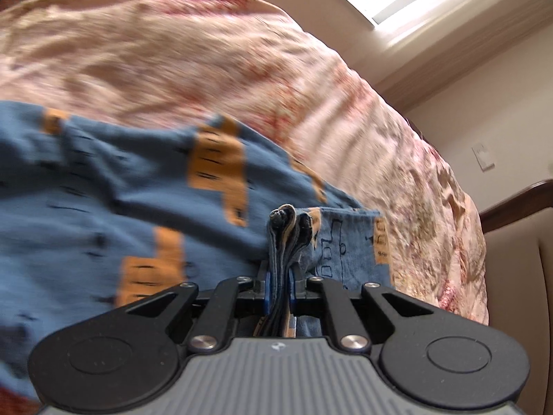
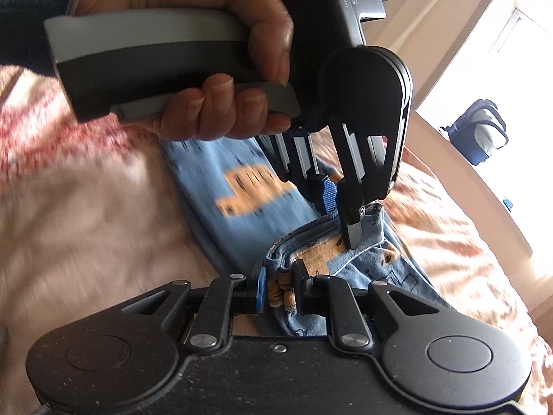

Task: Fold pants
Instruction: 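Hold the gathered corner with both grippers and fold it over the pants, then open both grippers and lift them away from the folded pants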

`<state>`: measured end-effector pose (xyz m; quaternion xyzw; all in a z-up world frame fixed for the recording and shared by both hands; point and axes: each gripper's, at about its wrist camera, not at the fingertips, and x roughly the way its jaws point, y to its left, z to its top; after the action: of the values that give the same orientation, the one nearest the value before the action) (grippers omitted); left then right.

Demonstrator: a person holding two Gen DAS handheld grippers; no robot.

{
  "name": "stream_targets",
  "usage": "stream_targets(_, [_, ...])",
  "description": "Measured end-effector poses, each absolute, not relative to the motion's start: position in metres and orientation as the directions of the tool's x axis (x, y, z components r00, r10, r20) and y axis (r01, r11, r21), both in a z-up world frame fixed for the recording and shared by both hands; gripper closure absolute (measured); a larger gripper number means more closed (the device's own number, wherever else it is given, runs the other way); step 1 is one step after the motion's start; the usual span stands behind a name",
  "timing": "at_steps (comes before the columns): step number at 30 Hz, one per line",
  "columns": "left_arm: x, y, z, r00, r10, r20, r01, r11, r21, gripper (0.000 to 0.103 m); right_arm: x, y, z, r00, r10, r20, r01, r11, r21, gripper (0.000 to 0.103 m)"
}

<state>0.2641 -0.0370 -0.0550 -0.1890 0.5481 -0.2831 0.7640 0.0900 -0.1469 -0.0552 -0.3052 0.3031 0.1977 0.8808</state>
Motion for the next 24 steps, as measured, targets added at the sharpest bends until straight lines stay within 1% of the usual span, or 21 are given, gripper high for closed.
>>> stream_targets(7, [0.269, -0.004, -0.063, 0.267, -0.604, -0.751, 0.196, 0.797, -0.571, 0.091, 0.1, -0.118, -0.058, 0.724, 0.201, -0.66, -0.563, 0.725, -0.396, 0.086])
stream_targets(8, [0.269, -0.002, -0.067, 0.268, -0.602, -0.752, 0.189, 0.798, -0.572, 0.09, 0.1, -0.116, -0.061, 0.72, 0.2, -0.664, -0.567, 0.722, -0.397, 0.085])
stream_targets(11, [0.268, 0.007, -0.077, 0.272, -0.628, -0.729, 0.139, 0.775, -0.616, 0.078, 0.099, -0.115, -0.065, 0.719, 0.204, -0.665, -0.577, 0.708, -0.407, 0.082])
stream_targets(12, [0.267, 0.009, -0.077, 0.273, -0.637, -0.721, 0.138, 0.768, -0.626, 0.075, 0.096, -0.119, -0.061, 0.718, 0.212, -0.663, -0.587, 0.696, -0.413, 0.071])
stream_targets(13, [0.266, 0.011, -0.074, 0.278, -0.638, -0.718, 0.148, 0.767, -0.625, 0.063, 0.091, -0.126, -0.056, 0.721, 0.21, -0.661, -0.594, 0.679, -0.432, 0.062])
stream_targets(14, [0.265, 0.013, -0.07, 0.291, -0.634, -0.717, 0.161, 0.771, -0.616, 0.044, 0.085, -0.136, -0.048, 0.74, 0.195, -0.644, -0.583, 0.663, -0.469, 0.041])
stream_targets(15, [0.263, 0.015, -0.064, 0.317, -0.625, -0.714, 0.174, 0.778, -0.604, 0.035, 0.078, -0.148, -0.04, 0.775, 0.171, -0.609, -0.554, 0.649, -0.522, 0.023])
stream_targets(16, [0.26, 0.017, -0.057, 0.358, -0.604, -0.712, 0.184, 0.793, -0.58, 0.021, 0.073, -0.163, -0.033, 0.815, 0.138, -0.563, -0.509, 0.636, -0.58, 0.017])
stream_targets(17, [0.256, 0.017, -0.05, 0.408, -0.57, -0.713, 0.195, 0.817, -0.542, 0.012, 0.074, -0.178, -0.027, 0.849, 0.086, -0.522, -0.451, 0.634, -0.628, 0.006])
stream_targets(18, [0.252, 0.013, -0.043, 0.461, -0.53, -0.712, 0.208, 0.844, -0.494, 0.01, 0.079, -0.195, -0.024, 0.869, 0.021, -0.494, -0.39, 0.643, -0.659, 0.001])
stream_targets(20, [0.241, -0.001, -0.037, 0.558, -0.45, -0.697, 0.222, 0.89, -0.397, 0.004, 0.1, -0.229, -0.021, 0.881, -0.084, -0.466, -0.281, 0.699, -0.658, 0.001])
stream_targets(21, [0.235, -0.011, -0.037, 0.592, -0.413, -0.692, 0.22, 0.909, -0.355, 0.001, 0.114, -0.244, -0.023, 0.874, -0.132, -0.469, -0.226, 0.742, -0.631, 0.001])
stream_targets(22, [0.23, -0.022, -0.04, 0.621, -0.363, -0.695, 0.21, 0.931, -0.299, 0.0, 0.129, -0.258, -0.025, 0.863, -0.172, -0.475, -0.173, 0.783, -0.597, 0.001])
stream_targets(24, [0.22, -0.045, -0.05, 0.66, -0.248, -0.709, 0.2, 0.968, -0.152, 0.0, 0.151, -0.276, -0.033, 0.86, -0.171, -0.481, -0.124, 0.844, -0.522, 0.001])
